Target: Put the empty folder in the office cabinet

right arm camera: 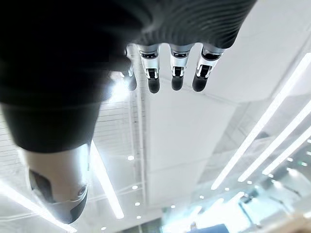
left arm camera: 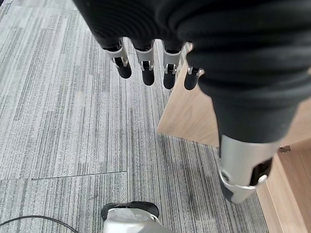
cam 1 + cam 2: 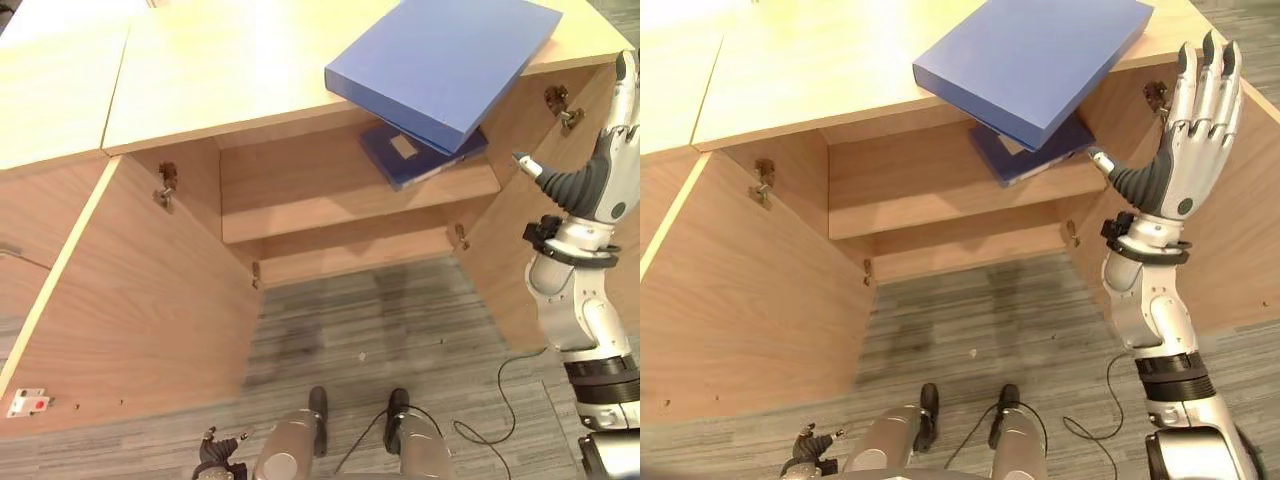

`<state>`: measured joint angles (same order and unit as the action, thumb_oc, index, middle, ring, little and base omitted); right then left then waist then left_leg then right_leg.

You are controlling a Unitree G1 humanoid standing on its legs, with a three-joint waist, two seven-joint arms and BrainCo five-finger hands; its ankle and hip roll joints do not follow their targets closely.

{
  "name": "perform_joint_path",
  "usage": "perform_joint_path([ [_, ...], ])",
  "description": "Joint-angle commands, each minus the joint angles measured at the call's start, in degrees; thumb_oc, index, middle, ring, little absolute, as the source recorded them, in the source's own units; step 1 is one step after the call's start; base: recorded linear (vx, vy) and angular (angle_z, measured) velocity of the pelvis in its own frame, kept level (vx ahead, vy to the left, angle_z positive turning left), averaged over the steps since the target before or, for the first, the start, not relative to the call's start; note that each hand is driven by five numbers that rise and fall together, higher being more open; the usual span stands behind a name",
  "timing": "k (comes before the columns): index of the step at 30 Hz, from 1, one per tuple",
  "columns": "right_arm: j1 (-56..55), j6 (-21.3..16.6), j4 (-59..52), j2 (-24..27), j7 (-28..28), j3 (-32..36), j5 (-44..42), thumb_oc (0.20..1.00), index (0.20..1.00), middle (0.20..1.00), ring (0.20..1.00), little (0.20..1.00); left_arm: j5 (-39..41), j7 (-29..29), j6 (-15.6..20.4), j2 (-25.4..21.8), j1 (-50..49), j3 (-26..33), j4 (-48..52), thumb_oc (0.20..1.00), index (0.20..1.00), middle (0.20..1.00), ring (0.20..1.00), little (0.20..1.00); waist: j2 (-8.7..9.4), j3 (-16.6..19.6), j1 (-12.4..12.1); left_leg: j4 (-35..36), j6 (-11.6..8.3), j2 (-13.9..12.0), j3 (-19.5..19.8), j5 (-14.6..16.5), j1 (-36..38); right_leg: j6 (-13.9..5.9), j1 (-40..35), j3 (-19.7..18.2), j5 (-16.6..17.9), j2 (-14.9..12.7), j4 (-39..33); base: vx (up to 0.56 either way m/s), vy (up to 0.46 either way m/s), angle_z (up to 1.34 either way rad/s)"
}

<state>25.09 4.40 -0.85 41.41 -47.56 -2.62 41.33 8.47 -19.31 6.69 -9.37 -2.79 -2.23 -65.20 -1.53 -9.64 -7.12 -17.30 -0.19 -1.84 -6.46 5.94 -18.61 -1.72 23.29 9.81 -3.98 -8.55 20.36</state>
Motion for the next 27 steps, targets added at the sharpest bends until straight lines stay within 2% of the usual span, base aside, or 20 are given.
perform_joint_path([
  [1,3.5,0.6,0.4,4.3,0.2,-1.1,-0.4,1.0,1.0,1.0,1.0,1.0,-1.1,0.1,0.2,-2.4,-0.3,-1.4,-1.4,1.0,1.0,1.0,1.0,1.0,0.88,-0.1,-1.5,-4.1,-0.76,-1.6,1.9,6.7,-0.5,-5.06,-5.3,0.1,3.1,-3.7,-8.6,0.02,-0.002,0.05],
  [12,11.5,1.6,5.3,13.2,4.3,-8.6,1.7,1.0,1.0,1.0,1.0,1.0,-1.2,1.6,0.0,-4.2,-0.6,-1.3,-1.9,1.0,1.0,1.0,1.0,1.0,1.44,-0.1,-2.5,-4.2,-0.89,-1.8,1.6,6.8,-0.1,-5.24,-6.7,0.5,3.5,-3.9,-9.7,0.01,0.0,0.01],
  [19,12.3,2.3,12.5,16.3,7.2,-12.8,1.8,1.0,1.0,1.0,1.0,1.0,-0.6,2.4,0.2,-5.0,-0.7,-1.0,-2.0,1.0,1.0,1.0,1.0,1.0,1.72,-0.2,-2.6,-4.1,-0.96,-1.9,1.4,6.7,0.2,-5.35,-7.3,0.7,3.9,-4.1,-10.4,0.0,0.002,0.0],
  [27,13.2,4.0,18.4,19.0,7.9,-14.5,3.5,1.0,1.0,1.0,1.0,1.0,-0.8,3.1,0.2,-5.6,-0.7,-0.6,-2.6,1.0,1.0,1.0,1.0,1.0,2.17,-0.1,-2.2,-4.2,-0.98,-1.8,1.3,6.8,0.0,-5.44,-7.4,0.7,4.3,-4.1,-10.8,0.0,0.0,0.0],
])
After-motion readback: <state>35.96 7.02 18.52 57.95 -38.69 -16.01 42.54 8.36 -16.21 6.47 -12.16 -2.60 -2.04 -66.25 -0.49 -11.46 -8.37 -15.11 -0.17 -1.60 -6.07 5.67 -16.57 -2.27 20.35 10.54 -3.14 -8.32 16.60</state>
